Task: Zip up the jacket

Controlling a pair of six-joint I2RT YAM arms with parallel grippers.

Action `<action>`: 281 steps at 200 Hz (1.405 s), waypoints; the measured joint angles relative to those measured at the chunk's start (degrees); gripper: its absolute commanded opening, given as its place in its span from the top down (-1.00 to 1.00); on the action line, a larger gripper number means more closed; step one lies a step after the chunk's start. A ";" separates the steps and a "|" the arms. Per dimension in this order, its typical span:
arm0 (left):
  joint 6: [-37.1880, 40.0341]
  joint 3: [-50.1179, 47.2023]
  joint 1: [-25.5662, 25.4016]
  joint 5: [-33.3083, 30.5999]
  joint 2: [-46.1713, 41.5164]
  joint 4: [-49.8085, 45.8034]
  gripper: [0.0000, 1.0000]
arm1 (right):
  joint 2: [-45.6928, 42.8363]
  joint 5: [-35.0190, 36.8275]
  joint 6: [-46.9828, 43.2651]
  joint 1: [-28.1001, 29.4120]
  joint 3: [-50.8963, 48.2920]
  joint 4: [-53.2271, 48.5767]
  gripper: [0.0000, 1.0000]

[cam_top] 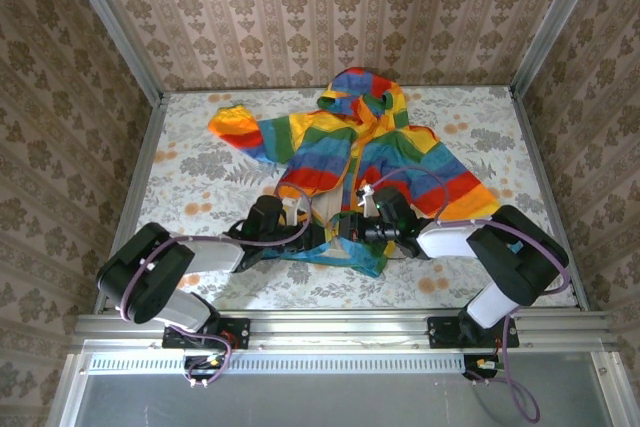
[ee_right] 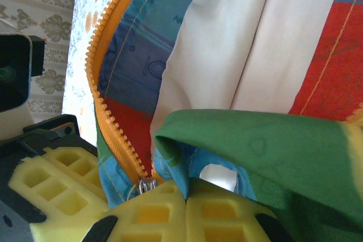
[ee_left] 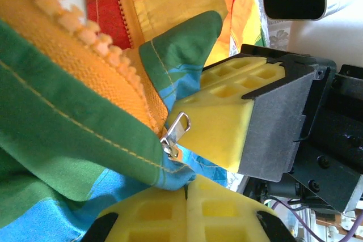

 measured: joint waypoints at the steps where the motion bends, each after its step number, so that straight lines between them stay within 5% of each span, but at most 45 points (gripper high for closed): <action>1: 0.00 0.00 0.00 0.00 0.00 0.00 0.91 | 0.04 0.00 0.07 0.00 -0.02 0.13 1.00; 62: 2.93 0.09 -0.81 0.28 -4.09 -9.01 0.27 | 0.83 0.00 2.38 0.79 -0.11 6.27 1.00; 120: 3.26 0.04 1.97 -3.34 -14.75 -16.72 -0.08 | 1.92 -0.02 4.61 1.11 -0.22 10.32 1.00; 175: -1.46 -0.66 3.65 -11.89 -19.67 -17.57 -0.10 | 2.97 -0.04 5.90 2.12 -0.22 11.89 1.00; 199: -4.24 -0.66 3.69 -14.38 -18.43 -16.37 0.05 | 3.19 -0.20 6.25 2.12 -0.22 12.26 1.00; 223: -6.43 -0.81 3.65 -14.91 -16.26 -13.42 0.21 | 3.23 -0.22 6.27 2.12 -0.20 12.81 1.00; 281: -8.76 -2.56 2.14 -15.54 -15.10 -8.26 0.20 | 3.61 -0.22 6.67 2.12 -0.02 13.16 1.00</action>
